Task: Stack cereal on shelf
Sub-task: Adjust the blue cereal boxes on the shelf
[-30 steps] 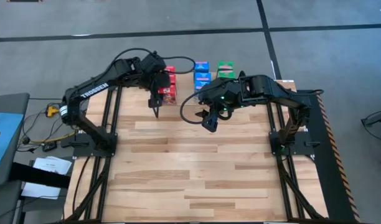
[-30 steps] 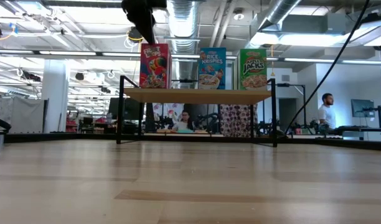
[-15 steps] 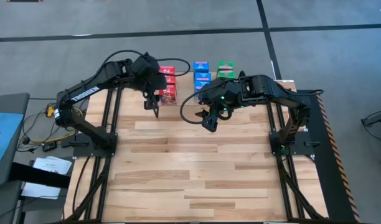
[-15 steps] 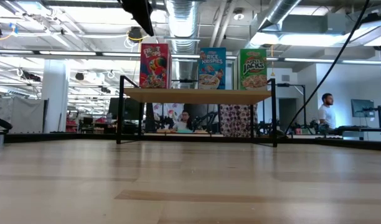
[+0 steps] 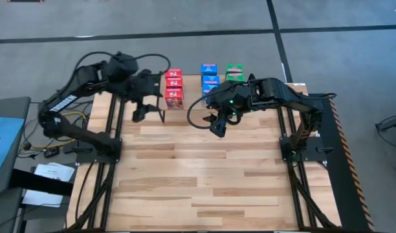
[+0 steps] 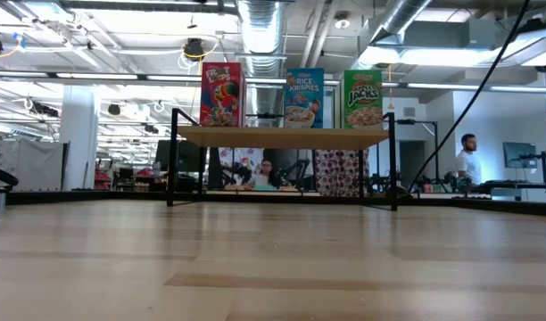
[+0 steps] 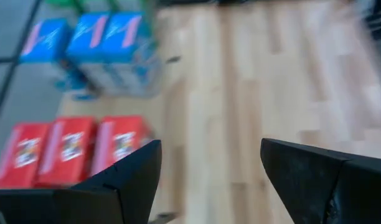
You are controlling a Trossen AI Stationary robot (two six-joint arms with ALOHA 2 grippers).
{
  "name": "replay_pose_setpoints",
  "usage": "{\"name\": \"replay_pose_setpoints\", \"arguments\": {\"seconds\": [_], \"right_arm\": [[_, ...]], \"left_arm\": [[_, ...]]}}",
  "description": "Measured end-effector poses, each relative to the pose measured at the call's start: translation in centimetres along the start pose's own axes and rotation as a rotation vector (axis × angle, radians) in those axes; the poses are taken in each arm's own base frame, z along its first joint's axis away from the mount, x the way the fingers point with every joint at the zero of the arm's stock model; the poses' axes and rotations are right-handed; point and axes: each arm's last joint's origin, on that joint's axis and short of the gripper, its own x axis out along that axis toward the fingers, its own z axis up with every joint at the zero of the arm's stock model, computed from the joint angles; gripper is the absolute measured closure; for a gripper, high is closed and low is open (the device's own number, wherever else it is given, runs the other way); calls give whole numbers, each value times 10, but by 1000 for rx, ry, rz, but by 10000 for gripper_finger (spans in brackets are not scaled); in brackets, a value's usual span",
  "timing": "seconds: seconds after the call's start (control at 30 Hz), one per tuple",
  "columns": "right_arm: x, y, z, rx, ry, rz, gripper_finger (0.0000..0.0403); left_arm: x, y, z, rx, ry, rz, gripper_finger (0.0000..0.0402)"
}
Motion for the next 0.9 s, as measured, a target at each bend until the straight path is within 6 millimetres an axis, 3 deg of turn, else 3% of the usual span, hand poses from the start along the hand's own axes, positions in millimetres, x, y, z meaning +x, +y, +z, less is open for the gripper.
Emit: {"name": "replay_pose_setpoints", "arguments": {"seconds": [0.2,0.4,0.73,0.9], "right_arm": [[0,0,0,-9,0,0,152],[-1,2,-2,-14,13,2,152],[-44,4,-5,-54,-81,52,152],[-69,-1,-2,-73,-192,71,152]], "left_arm": [[-23,-17,-10,-14,-110,-131,140],[-26,-34,-37,-62,-150,-118,140],[-18,-50,-94,-181,-252,-20,140],[-14,-53,-108,-199,-353,-7,140]]}}
